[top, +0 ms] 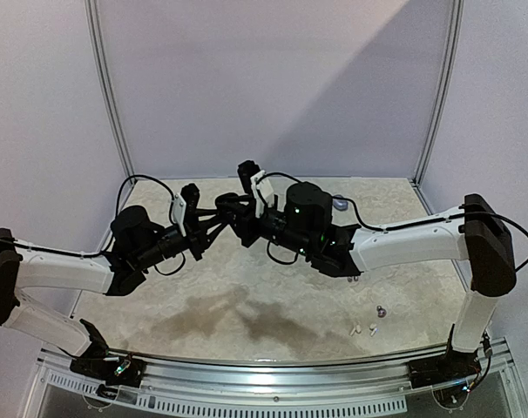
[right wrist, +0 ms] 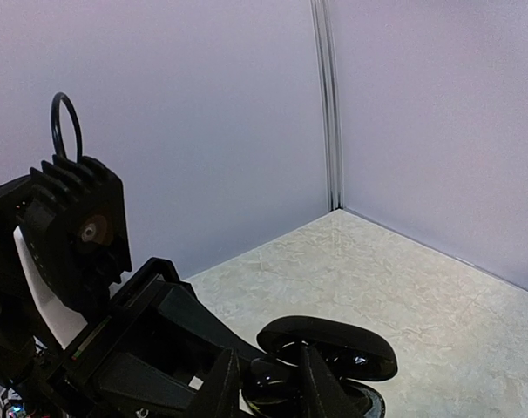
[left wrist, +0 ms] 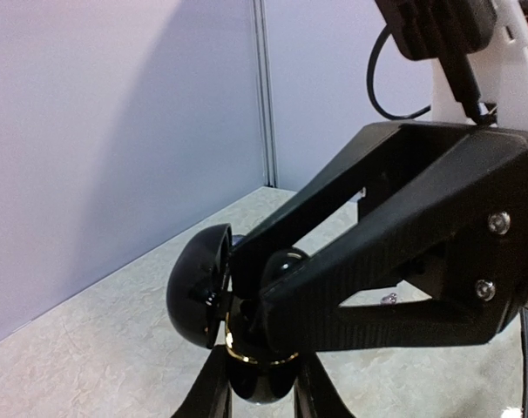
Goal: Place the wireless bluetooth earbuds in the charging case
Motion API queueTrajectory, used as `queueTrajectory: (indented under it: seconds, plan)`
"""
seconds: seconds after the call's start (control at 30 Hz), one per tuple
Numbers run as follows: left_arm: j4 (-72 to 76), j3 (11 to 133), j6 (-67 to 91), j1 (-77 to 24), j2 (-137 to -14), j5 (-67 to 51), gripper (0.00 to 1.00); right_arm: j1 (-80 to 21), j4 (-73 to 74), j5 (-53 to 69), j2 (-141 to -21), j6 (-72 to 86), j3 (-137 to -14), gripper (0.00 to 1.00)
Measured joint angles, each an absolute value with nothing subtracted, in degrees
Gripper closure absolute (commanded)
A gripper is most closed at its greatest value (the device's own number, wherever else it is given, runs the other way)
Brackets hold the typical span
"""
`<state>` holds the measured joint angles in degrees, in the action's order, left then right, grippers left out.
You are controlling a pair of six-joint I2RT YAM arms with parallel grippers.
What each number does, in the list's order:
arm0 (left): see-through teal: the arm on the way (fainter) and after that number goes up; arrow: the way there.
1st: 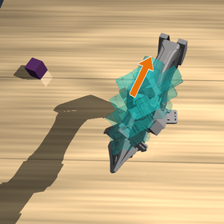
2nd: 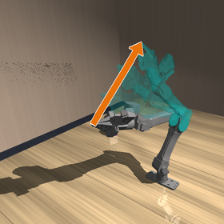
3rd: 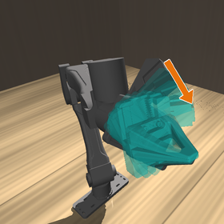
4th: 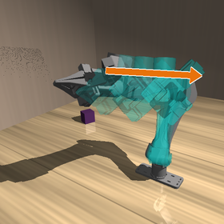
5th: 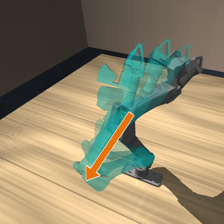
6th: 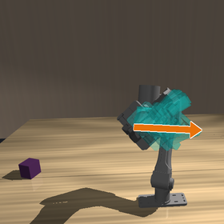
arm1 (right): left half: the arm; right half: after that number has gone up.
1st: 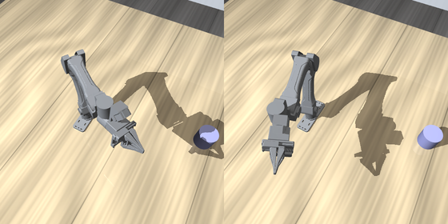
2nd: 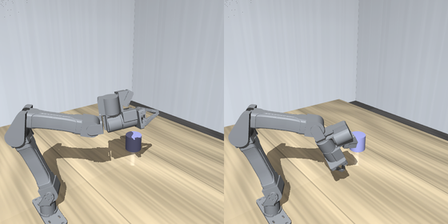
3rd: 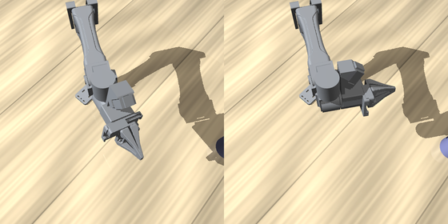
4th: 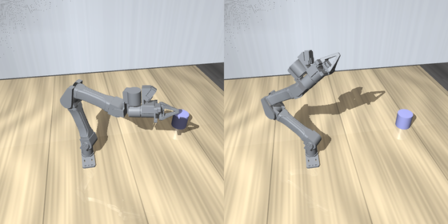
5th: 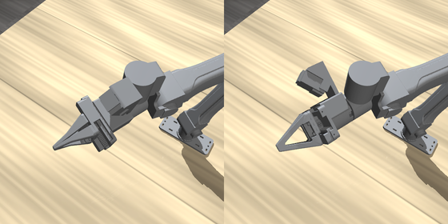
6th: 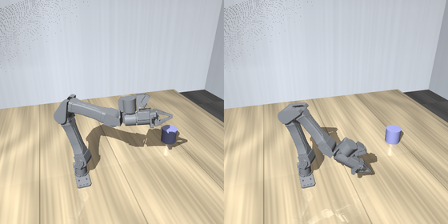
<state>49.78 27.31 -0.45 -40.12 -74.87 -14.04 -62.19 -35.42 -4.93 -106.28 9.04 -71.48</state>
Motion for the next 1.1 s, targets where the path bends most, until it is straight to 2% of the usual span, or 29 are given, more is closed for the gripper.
queueTrajectory:
  seconds: [0.53, 1.1]
  plan:
    - [48.9, 27.3, 0.7, -40.1, -74.9, -13.5, 1.00, -62.5, -27.0, -7.3, -106.3, 7.9, -75.1, 0.75]
    - [48.3, 27.2, 4.2, -40.1, -74.9, -13.6, 1.00, -63.3, -21.5, -9.3, -106.3, 6.4, -77.3, 0.63]
